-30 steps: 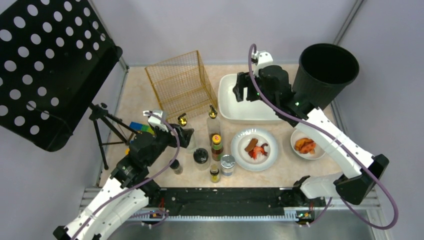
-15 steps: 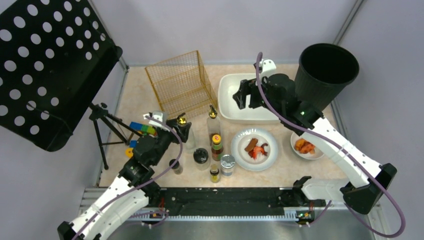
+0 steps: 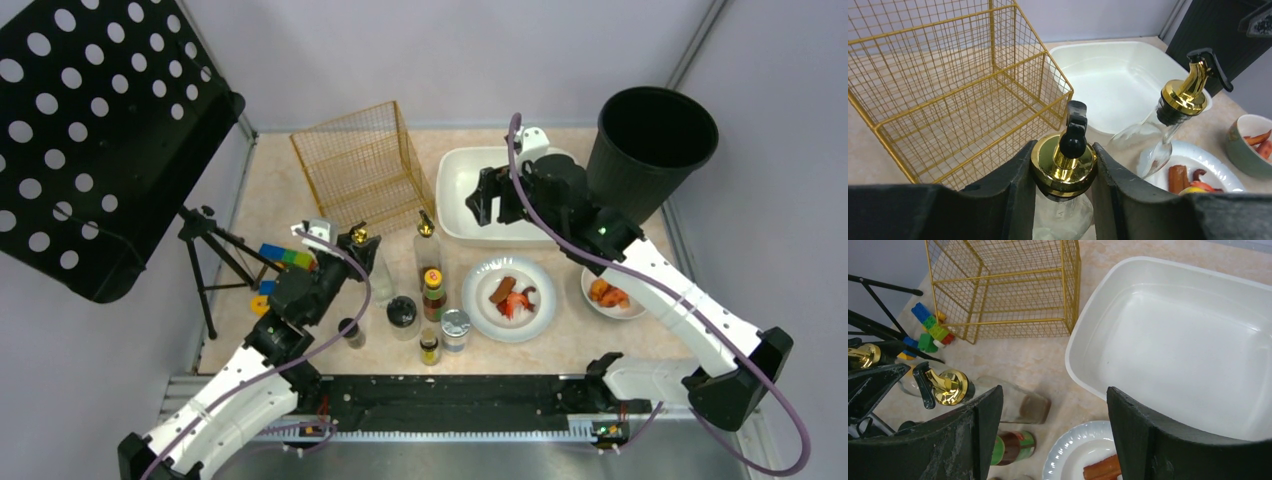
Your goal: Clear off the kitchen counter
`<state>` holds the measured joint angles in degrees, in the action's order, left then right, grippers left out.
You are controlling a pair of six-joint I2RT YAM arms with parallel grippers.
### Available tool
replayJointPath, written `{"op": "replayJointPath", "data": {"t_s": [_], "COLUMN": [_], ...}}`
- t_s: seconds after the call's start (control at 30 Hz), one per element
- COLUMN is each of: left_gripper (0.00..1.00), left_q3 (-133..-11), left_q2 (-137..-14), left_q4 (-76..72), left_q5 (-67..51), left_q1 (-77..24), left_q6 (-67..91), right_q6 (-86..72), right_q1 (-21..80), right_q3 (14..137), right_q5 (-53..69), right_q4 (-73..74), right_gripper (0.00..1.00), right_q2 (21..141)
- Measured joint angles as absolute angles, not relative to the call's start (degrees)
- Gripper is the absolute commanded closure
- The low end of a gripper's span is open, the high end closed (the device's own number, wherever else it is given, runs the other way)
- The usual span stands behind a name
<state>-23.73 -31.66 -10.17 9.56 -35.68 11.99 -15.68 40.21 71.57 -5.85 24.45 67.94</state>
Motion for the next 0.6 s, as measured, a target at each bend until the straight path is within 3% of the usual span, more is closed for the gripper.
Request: {"op": "replayJointPath", "data": {"t_s": [0.1, 0.13, 0.4, 0.6], "left_gripper": [0.98, 1.0, 1.0, 1.0], "left_q3": [-23.73, -23.73, -25.78, -37.41], "left_q2": [-32.03, -32.08, -32.16, -35.64], "left_q4": [-10.63, -10.74, -7.4, 5.58], "left_q5": [9.47, 9.43, 10.11, 12.21], "left_q1": [-35.53, -35.57, -35.64, -35.68], "left_q6": [11.84, 11.79, 11.44, 9.02], "right_q6": [-15.7, -15.7, -16.1, -16.16], "right_q1": [40.21, 40.21, 40.21, 40.21], "right_q3": [71.29, 71.18, 70.67, 70.48], "right_q5": [-5.82, -5.82, -5.48, -4.95], "right_q4": [24.27, 24.32, 23.92, 23.29], "right_gripper": [0.25, 0.25, 0.25, 0.25], "right_q2": [67.44, 67.31, 67.13, 67.11]}}
